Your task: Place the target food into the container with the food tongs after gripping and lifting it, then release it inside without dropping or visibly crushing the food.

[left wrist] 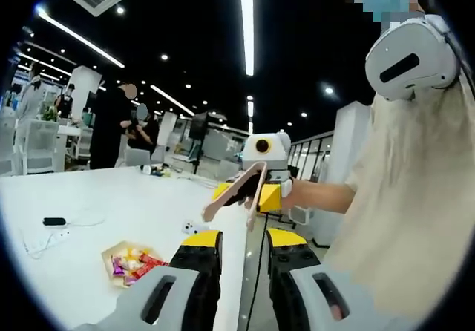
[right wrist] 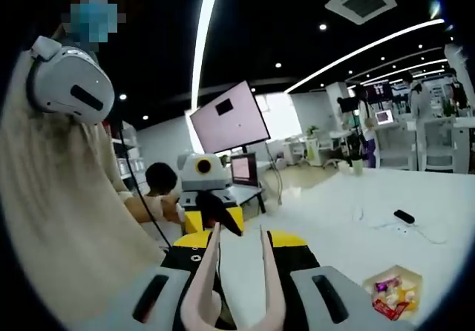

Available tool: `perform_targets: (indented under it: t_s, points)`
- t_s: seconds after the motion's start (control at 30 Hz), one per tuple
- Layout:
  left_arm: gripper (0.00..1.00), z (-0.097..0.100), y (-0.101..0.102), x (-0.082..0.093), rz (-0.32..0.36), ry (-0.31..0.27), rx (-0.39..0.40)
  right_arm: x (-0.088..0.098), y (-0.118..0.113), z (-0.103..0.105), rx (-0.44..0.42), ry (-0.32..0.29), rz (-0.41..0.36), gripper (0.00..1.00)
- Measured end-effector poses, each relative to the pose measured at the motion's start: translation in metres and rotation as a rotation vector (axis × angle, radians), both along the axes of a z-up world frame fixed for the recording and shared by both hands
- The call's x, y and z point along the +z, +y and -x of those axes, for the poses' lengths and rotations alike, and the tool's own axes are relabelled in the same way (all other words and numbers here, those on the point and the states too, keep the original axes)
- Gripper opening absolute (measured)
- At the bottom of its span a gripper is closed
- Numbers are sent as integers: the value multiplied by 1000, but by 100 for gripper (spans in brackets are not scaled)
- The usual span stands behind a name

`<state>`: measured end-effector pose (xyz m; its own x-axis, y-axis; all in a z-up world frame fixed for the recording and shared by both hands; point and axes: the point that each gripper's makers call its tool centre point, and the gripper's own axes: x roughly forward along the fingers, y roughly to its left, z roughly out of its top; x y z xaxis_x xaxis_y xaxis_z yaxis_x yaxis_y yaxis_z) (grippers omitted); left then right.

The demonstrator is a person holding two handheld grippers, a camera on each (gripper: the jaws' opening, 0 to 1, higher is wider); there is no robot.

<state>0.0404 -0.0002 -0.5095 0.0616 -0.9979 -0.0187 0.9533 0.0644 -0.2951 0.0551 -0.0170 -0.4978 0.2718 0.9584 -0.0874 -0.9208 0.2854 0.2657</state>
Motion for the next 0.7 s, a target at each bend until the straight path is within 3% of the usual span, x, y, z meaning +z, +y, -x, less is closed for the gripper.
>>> perform_targets:
  t_s: [0.37,0.7]
  points:
    - [18,3,-2,3,27,17,2,-5,10,6,31,18,-17,27]
    - [15,4,-3,-3,-4,22,-17,-7,11,6,36,26,-12,27]
